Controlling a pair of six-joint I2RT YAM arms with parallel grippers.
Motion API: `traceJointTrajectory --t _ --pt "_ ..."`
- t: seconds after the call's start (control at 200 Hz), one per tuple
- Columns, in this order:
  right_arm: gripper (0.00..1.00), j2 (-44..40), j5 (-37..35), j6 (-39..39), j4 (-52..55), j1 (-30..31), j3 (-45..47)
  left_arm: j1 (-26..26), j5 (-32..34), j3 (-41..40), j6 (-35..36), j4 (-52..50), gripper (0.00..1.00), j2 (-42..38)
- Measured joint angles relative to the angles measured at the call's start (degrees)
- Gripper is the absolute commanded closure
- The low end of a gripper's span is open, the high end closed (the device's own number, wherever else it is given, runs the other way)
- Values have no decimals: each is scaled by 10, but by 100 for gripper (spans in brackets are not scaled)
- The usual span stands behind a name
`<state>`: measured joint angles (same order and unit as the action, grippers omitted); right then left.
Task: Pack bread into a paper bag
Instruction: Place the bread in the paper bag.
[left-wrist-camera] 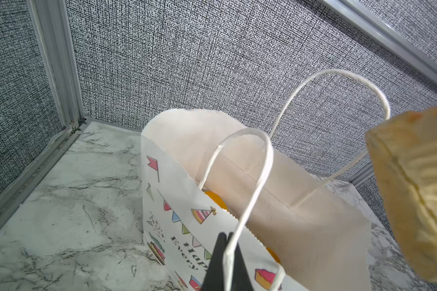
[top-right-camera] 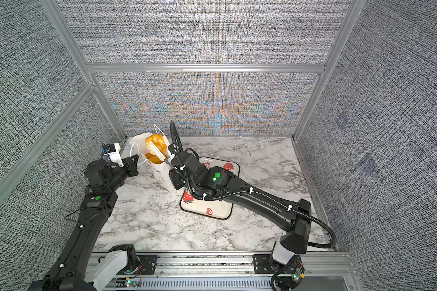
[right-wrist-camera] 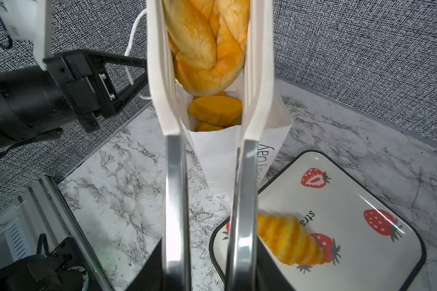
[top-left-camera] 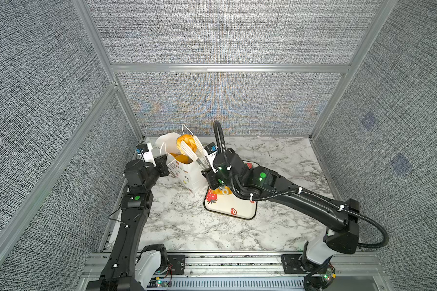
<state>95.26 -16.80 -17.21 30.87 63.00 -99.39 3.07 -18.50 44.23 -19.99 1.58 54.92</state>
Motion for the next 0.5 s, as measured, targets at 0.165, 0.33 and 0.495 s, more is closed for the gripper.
traceJointTrajectory --t 0.165,0.33,0.495 --pt "60 14 7 0 -2 -8 -7 0 0 0 0 0 100 0" --pt "60 27 14 -1 -2 -16 -10 0 0 0 0 0 100 -1" --pt "60 35 22 -9 -2 -21 -10 0 0 0 0 0 100 -1"
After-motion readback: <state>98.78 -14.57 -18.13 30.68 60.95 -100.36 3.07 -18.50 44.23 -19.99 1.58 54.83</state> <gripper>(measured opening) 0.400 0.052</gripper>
